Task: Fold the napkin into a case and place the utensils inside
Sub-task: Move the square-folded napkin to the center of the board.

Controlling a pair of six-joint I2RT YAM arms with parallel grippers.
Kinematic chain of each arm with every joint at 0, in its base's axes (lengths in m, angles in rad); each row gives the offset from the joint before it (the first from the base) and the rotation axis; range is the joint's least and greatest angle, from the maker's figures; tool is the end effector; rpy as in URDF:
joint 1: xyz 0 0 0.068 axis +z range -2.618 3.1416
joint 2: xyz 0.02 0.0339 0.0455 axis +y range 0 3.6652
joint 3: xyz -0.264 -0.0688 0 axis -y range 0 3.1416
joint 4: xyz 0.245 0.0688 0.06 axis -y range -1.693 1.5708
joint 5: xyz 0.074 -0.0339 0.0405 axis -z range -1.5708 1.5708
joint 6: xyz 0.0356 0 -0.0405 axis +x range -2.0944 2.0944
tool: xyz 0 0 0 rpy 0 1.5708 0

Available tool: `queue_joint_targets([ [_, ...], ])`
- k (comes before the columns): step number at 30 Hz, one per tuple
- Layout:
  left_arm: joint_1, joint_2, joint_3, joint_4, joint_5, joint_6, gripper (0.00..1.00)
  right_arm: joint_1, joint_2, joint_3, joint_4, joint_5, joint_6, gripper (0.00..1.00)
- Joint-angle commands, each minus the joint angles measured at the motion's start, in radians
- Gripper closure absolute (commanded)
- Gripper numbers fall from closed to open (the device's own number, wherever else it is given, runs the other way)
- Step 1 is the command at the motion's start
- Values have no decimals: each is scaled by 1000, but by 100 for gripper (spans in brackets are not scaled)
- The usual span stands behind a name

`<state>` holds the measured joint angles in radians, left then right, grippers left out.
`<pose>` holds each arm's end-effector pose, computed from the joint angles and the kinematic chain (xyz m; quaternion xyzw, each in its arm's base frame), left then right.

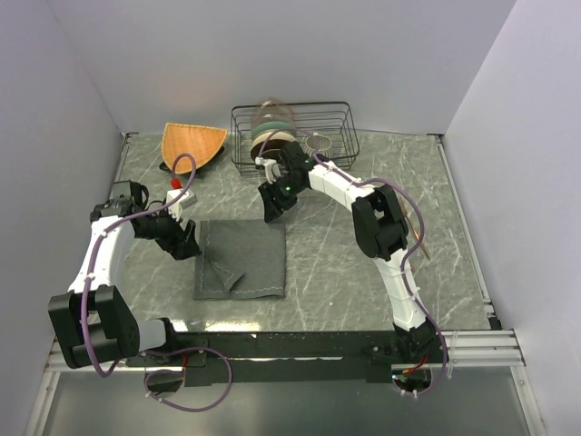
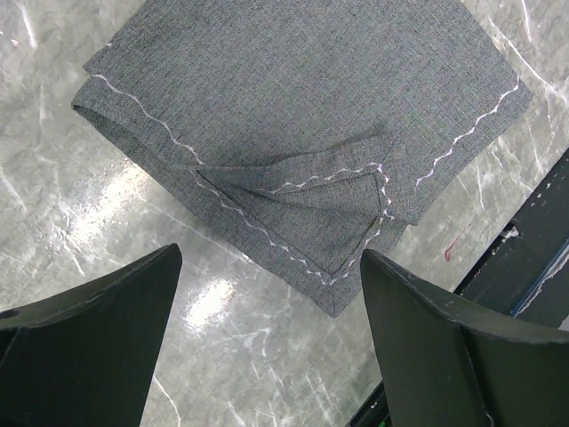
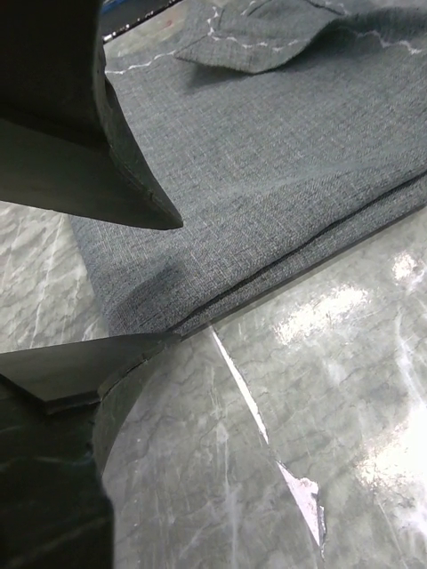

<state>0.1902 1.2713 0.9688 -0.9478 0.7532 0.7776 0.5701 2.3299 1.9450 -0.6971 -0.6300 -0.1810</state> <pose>0.2259 0.0187 0.2552 0.3219 0.8617 -0.2523 0.3002 0.4092 0.2873 0.1779 -0.4081 0.8307 0.3394 0.1676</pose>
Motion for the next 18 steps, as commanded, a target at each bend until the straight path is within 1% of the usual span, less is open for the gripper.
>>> queue_joint_targets([
  [1, -6, -27, -4, 6, 12, 38, 12, 2, 31, 45, -24, 16, -40, 43],
  [4, -14, -32, -7, -2, 12, 52, 13, 2, 31, 43, -30, 19, -51, 48],
  [6, -27, -36, -12, -5, 0, 64, 16, 1, 22, 23, -28, 27, -61, 53],
  [7, -46, -38, -13, -8, -6, 69, 17, -1, 16, 19, -30, 30, -67, 59],
  [9, -66, -49, -22, 0, -17, 77, 21, -6, 11, 14, -41, 36, -77, 66],
  [10, -86, -55, -27, 7, -31, 75, 22, -10, 5, 11, -44, 38, -78, 73],
  [13, -132, -82, -44, 30, -57, 83, 26, -29, -23, -9, -47, 39, -81, 78],
  [15, -158, -104, -61, 49, -71, 92, 28, -41, -36, -24, -51, 42, -90, 85],
  [16, -184, -108, -67, 55, -83, 92, 29, -44, -44, -26, -56, 42, -94, 86],
  [17, -184, -118, -77, 64, -87, 85, 31, -45, -47, -26, -62, 44, -97, 88],
  [18, -220, -122, -82, 85, -87, 75, 32, -50, -50, -26, -73, 43, -101, 90],
])
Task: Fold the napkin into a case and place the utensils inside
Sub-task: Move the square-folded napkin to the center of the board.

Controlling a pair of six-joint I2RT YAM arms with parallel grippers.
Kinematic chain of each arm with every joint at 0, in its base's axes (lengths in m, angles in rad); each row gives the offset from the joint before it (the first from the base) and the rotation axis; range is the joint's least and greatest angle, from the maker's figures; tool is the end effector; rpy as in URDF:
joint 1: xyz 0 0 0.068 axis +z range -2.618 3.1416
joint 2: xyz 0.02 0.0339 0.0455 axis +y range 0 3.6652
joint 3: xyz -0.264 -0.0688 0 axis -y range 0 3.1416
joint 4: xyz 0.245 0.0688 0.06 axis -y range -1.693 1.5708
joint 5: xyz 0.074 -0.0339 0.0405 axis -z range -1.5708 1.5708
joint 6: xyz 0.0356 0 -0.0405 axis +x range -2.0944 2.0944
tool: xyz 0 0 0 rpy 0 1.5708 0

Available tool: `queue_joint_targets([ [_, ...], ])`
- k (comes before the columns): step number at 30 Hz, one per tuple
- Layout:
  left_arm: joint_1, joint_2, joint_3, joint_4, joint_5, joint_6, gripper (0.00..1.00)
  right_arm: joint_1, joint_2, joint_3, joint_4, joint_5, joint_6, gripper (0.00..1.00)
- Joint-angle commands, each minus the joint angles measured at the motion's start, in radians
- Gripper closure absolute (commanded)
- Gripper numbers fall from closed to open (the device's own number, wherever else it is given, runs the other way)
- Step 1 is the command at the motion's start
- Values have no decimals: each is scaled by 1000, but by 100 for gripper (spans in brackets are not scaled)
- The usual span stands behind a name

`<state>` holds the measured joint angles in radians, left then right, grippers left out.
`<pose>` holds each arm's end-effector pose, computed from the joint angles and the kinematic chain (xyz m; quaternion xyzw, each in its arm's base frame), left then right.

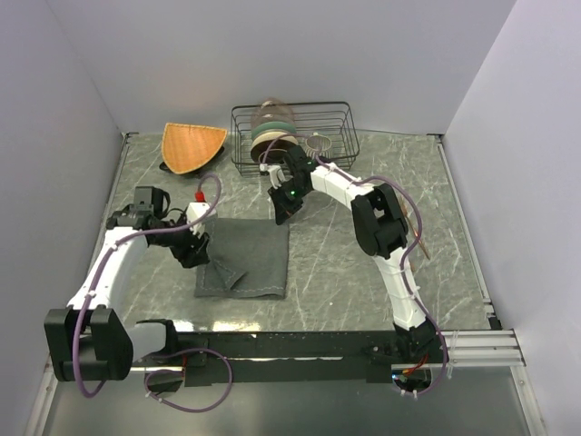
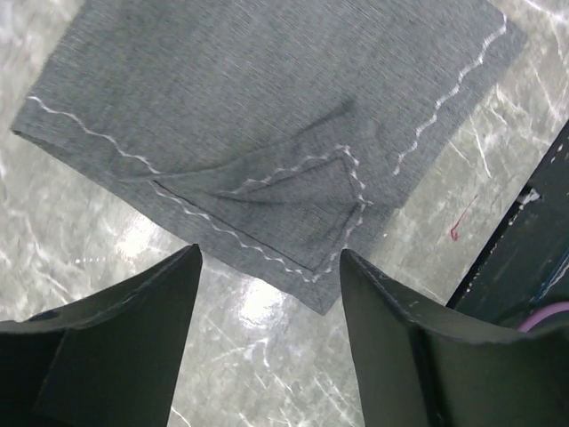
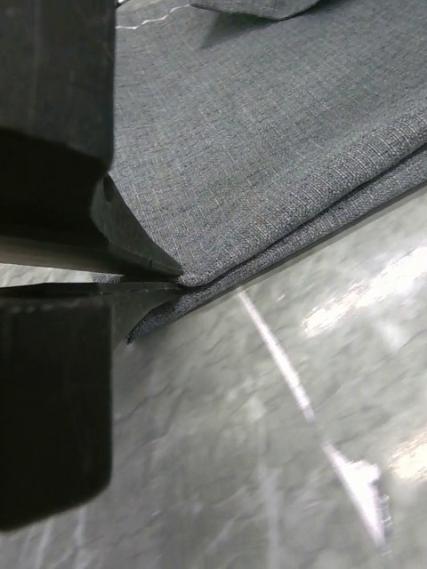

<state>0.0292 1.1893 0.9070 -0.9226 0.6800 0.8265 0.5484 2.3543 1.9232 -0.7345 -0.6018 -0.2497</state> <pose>0.2107 -0.0162 0.2529 0.4158 0.8308 -0.2272 0.2921 0.4117 0.2751 0.1577 -0.4184 0.8389 0.3157 0.1468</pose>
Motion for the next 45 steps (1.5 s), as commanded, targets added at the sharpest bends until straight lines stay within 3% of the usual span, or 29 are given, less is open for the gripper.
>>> queue_joint_targets([
  [1, -92, -48, -25, 73, -16, 20, 33, -30, -78, -4, -42, 11, -36, 91],
  [4, -196, -94, -62, 183, -49, -45, 38, -28, -89, -15, -43, 4, -42, 97],
  [10, -475, -194, -164, 453, -227, -245, 33, -30, -73, -20, -34, 0, -36, 99],
  [15, -728, -168, -227, 564, -382, -352, 30, -30, -75, -36, -19, 11, -31, 99],
  [21, -911, -129, -301, 698, -511, -392, 30, -30, -78, -47, -6, 10, -23, 99],
  [30, -1011, -20, -329, 791, -579, -402, 35, -33, -78, -49, -9, 17, -25, 99],
  [38, -1029, 30, -346, 809, -582, -386, 35, -39, -84, -70, -2, 16, -23, 99],
  [45, -1031, 67, -364, 826, -617, -360, 48, -44, -82, -66, 0, 11, -22, 99],
])
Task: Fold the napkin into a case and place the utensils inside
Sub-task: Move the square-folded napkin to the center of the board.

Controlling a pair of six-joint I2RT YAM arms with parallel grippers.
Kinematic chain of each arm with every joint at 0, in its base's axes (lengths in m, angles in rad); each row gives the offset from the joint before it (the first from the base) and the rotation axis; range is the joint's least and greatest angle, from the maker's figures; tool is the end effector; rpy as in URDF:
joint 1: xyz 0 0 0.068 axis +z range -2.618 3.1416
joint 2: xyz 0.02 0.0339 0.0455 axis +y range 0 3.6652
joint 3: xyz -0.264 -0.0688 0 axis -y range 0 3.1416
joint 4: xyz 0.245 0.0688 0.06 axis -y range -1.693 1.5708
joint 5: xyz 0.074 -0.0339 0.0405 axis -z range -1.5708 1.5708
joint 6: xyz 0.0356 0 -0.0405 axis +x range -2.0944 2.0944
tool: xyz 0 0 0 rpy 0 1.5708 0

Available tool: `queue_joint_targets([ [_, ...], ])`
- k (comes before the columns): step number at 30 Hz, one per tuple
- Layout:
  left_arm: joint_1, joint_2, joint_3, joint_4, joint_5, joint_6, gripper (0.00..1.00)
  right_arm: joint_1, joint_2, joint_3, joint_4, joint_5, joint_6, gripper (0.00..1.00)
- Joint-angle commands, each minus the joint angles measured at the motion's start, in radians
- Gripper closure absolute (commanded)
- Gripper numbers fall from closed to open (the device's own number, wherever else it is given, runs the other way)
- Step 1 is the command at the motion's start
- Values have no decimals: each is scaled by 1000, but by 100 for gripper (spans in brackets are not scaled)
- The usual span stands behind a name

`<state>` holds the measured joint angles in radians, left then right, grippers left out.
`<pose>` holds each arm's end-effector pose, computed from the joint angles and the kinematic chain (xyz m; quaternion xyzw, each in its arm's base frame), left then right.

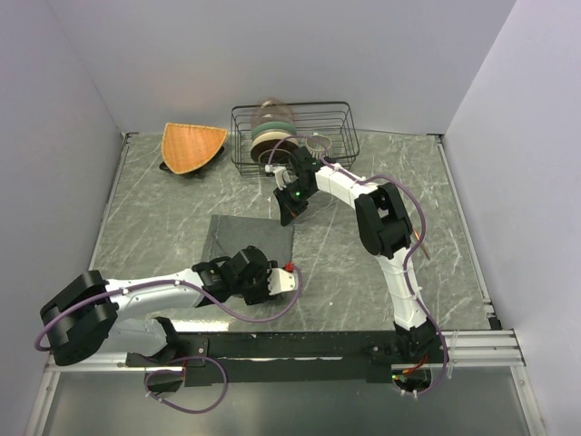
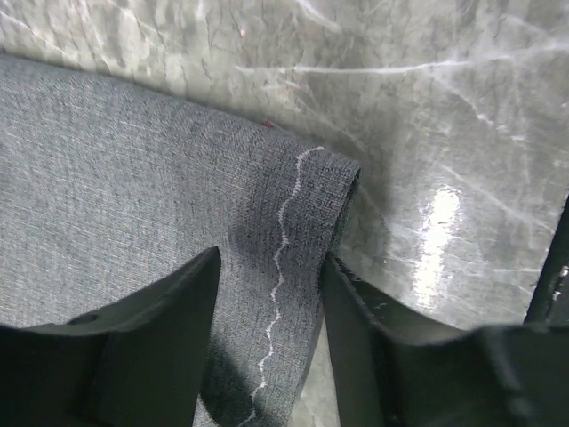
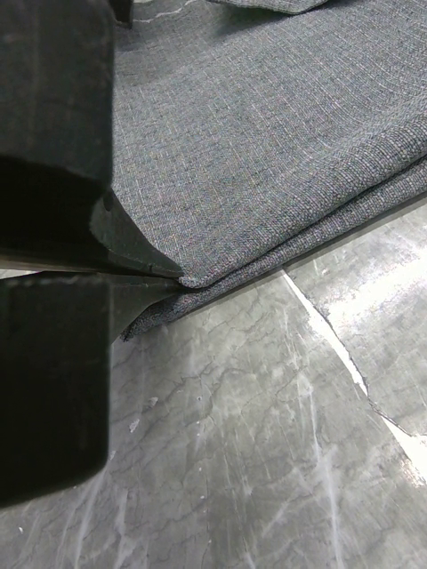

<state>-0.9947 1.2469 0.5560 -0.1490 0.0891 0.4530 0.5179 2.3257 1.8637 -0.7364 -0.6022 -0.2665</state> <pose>0.1260 -0.1997 0.1724 0.6299 0.6885 -0.1356 0.3329 0.4110 0.2574 0.1540 -0.4095 0.8463 0.3113 0.1389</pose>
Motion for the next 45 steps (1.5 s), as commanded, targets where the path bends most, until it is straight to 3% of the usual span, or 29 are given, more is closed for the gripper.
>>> queue_joint_targets([
  [1, -7, 13, -13, 52, -29, 12, 53, -12, -54, -6, 2, 10, -5, 99],
  [9, -10, 3, 13, 43, -11, 7, 85, -15, -55, 0, -11, 4, -16, 100],
  [15, -27, 26, 50, 29, -2, 4, 94, -27, -68, 8, -24, 7, -31, 100],
  [35, -110, 59, 100, -6, -68, 13, 95, -73, -146, -118, 38, -30, -50, 100],
  [45, -142, 163, 114, 17, -69, -16, 95, -71, -111, -90, 20, 5, -42, 100],
])
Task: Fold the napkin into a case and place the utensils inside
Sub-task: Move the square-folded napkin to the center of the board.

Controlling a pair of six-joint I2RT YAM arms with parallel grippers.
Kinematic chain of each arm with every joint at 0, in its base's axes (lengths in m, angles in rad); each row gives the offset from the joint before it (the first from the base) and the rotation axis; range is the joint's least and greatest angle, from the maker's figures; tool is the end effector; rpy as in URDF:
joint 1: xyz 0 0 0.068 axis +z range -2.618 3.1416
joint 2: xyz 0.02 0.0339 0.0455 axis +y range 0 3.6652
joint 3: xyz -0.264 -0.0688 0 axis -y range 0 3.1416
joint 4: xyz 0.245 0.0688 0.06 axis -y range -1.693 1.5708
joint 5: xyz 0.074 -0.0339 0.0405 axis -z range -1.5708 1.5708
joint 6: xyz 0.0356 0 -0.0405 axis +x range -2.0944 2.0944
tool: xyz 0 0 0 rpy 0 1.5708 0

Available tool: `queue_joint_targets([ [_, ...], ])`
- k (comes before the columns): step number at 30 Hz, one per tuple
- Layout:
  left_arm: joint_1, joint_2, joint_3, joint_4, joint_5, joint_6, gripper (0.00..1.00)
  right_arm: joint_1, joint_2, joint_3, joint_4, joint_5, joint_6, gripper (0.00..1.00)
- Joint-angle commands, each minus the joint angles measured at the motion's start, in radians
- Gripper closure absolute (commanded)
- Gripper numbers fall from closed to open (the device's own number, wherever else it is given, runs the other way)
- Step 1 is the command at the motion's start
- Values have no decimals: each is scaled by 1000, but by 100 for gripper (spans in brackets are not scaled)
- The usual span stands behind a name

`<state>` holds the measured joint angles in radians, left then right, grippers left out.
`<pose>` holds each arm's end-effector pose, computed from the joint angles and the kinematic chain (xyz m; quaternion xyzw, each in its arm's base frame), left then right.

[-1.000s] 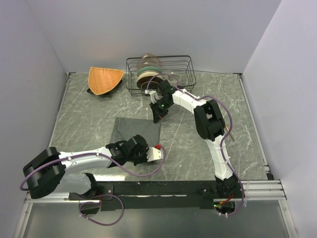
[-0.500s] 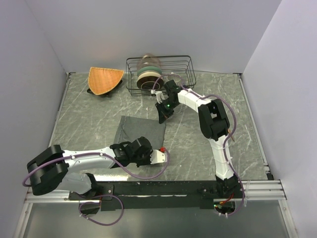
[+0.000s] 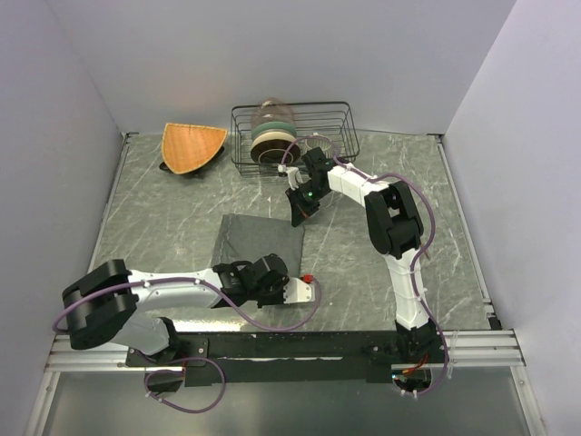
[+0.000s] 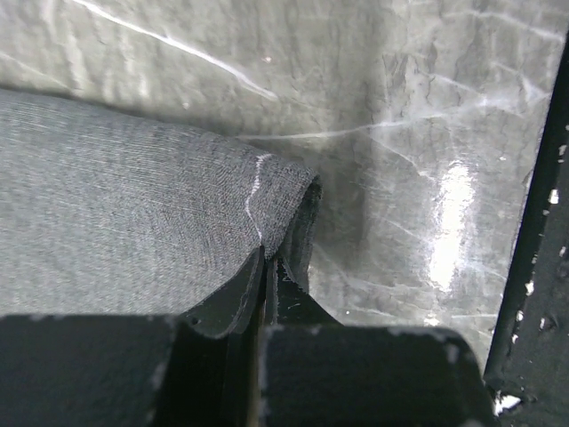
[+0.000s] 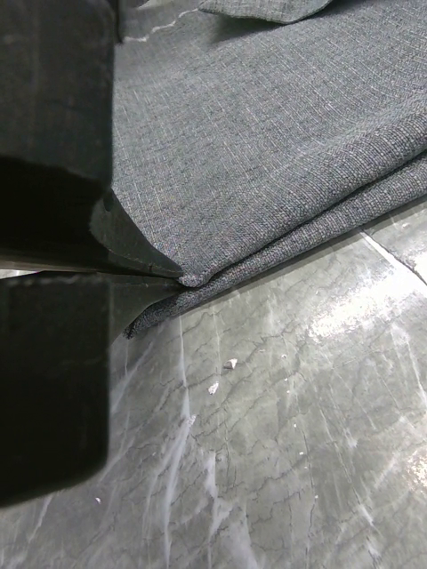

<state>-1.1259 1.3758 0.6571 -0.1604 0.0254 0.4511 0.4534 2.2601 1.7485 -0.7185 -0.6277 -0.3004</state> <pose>0.1122 -0.2375 0.1719 0.6703 0.6601 -0.1235 0.3159 0.4091 0.2226 0.1527 -0.3937 0.8523 0.3157 0.1375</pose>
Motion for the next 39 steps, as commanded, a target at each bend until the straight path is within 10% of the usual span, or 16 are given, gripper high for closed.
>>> queue_joint_targets([
  [1, -11, 40, 9, 33, -7, -12, 95, -9, -39, 26, -5, 43, -11, 100],
  [23, -11, -1, 45, -16, -1, -26, 94, -10, -91, 29, -53, -4, -15, 100],
  [29, -11, 9, 4, 15, 4, 4, 93, -10, -39, 104, -107, 28, 21, 50],
  [39, -11, 22, -14, 28, 8, 12, 93, 22, 9, 169, -124, -15, 18, 52],
])
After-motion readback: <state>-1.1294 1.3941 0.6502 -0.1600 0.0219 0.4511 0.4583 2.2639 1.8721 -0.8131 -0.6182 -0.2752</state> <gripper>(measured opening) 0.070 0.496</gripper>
